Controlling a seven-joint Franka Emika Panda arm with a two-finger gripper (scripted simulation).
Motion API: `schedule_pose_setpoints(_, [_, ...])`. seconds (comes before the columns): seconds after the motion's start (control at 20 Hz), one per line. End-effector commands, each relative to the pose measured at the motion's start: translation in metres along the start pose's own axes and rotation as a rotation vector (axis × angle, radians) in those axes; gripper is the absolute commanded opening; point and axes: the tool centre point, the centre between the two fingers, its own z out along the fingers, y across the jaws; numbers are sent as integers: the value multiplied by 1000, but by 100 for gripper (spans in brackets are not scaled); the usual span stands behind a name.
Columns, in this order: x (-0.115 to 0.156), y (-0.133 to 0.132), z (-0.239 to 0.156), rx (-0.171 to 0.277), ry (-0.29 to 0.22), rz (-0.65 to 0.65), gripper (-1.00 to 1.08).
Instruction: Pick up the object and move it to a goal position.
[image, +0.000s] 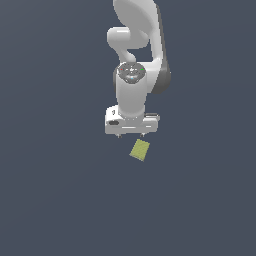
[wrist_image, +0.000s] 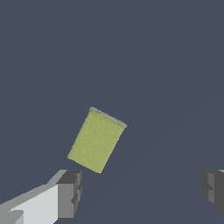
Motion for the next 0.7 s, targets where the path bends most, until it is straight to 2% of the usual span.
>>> schedule_pose_setpoints(0.0, [0, 0, 0, 0, 0, 0, 100])
schedule_pose_setpoints(0.4, [-8, 1, 11, -16, -31, -4, 100])
schedule_pose_setpoints(0.65, [-9, 1, 11, -18, -34, -4, 100])
